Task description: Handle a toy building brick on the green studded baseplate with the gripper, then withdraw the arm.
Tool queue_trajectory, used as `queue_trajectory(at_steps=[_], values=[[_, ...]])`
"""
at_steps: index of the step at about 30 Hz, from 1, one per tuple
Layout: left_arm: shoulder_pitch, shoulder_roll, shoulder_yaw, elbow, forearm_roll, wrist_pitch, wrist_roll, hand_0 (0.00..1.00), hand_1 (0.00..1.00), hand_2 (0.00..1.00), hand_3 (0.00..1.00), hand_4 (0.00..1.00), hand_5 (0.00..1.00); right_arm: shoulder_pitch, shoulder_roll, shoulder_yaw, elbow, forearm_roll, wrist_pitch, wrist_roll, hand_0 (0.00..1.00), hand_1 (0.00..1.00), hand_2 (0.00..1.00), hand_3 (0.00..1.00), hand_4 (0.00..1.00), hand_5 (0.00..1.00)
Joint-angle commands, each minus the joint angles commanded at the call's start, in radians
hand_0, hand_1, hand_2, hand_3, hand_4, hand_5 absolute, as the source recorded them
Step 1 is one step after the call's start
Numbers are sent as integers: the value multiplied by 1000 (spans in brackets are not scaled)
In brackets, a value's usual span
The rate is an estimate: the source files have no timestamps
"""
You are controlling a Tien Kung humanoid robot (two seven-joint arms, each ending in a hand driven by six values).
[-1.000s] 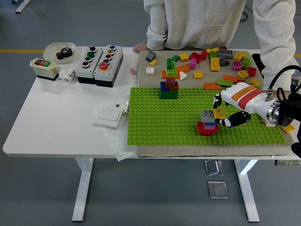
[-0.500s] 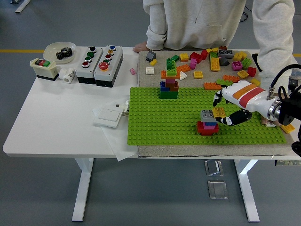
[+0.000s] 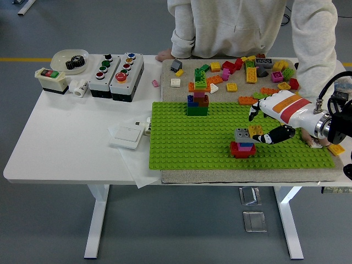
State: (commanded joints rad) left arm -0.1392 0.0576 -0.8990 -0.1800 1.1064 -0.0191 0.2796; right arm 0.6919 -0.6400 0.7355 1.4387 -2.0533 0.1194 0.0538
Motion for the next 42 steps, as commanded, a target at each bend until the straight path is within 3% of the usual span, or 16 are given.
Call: queue_trajectory(at_steps=[1,6,7,9,12,13,18,19,26,42], values=[[0,0,-1,0,1,0,0,795,732,645,562,587,611,-3,-2,2,5,2,5,-2,429,522,699,690,875,393],[0,-1,-6,0,6,1,0,795,732,645,562,587,611,-28,-12,34,38,23,10,-11,429,522,699,690,875,393],[0,-1,-7,0,7,0,0,795,732,645,561,587,610,-31,-13,38,42,25,10,-12,448,536,715,750,906,397],[1,-1,-9,0,9,1,1,795,732,645,561,587,610,-41,-18,57,56,30,6,-16,448,536,715,750,906,397],[1,-1,-15,0,15,1,1,795,732,645,561,587,610,-67,-27,94,86,47,-21,-29,448,536,715,750,906,397],[2,-2,-16,0,16,1,1,795,733,645,562,588,611,-72,-28,99,91,52,-29,-32,581,618,723,715,866,409],[2,-2,-20,0,21,0,2,795,733,645,562,588,611,-113,-46,119,137,107,-84,-44,581,618,723,715,866,409],[2,-2,-21,0,23,1,2,795,733,645,561,587,611,-122,-50,121,147,123,-89,-41,594,583,636,541,637,373],[5,-3,-21,0,27,0,2,799,734,644,562,587,611,-154,-70,115,194,137,-88,-26,619,599,635,534,657,387],[13,-5,-15,0,30,-3,1,798,732,645,561,588,611,-169,-74,77,187,130,-75,-14,627,609,642,533,683,396]])
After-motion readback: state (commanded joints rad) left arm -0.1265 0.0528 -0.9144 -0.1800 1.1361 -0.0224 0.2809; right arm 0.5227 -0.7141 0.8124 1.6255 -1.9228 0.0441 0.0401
